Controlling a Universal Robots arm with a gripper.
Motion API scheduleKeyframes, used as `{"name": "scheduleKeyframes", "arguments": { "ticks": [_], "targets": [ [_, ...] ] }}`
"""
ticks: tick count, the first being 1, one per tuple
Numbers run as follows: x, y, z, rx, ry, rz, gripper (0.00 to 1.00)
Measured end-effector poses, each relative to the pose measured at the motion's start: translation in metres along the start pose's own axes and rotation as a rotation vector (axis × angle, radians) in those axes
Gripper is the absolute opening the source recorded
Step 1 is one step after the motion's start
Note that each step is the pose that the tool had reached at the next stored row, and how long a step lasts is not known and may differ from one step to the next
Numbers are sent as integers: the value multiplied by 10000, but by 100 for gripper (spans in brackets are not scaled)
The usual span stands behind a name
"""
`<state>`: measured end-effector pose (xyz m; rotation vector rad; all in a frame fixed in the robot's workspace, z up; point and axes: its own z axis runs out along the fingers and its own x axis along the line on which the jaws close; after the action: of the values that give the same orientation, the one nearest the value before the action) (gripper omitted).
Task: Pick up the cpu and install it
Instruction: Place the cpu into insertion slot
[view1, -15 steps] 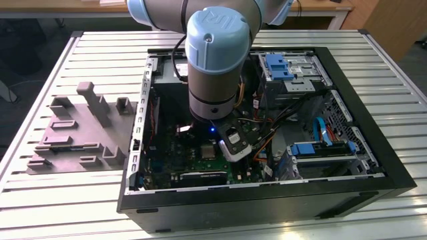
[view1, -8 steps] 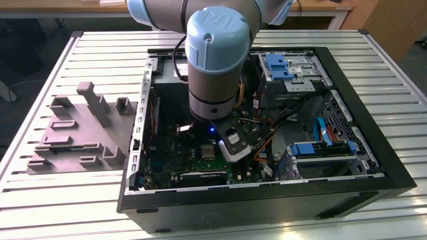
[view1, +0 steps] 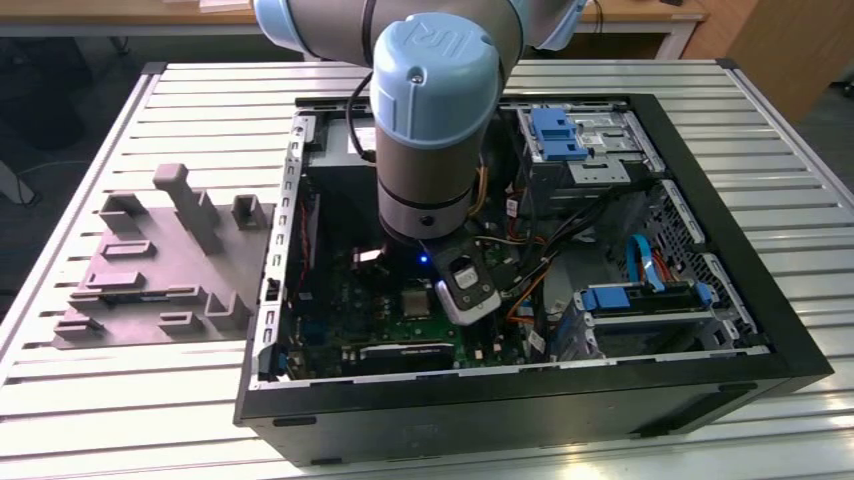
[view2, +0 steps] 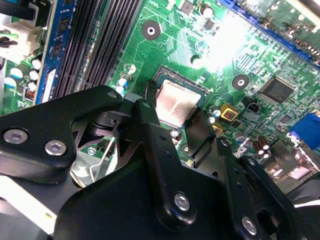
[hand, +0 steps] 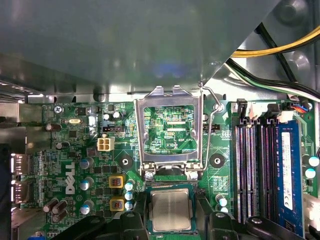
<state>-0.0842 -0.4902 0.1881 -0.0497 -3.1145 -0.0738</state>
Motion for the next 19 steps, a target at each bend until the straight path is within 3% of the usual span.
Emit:
{"name": "scheduleKeyframes", "arguments": {
  "ticks": [5,6,13,15,19],
  "targets": [
    [0,0,1,-2,0,1,48],
    [0,0,1,-2,-1,1,55],
    [1,2,-24,-5,4,0,55],
    [1,1,-24,-12,7,0,47],
    [1,-2,-18,-22,9,0,44]
  ]
}}
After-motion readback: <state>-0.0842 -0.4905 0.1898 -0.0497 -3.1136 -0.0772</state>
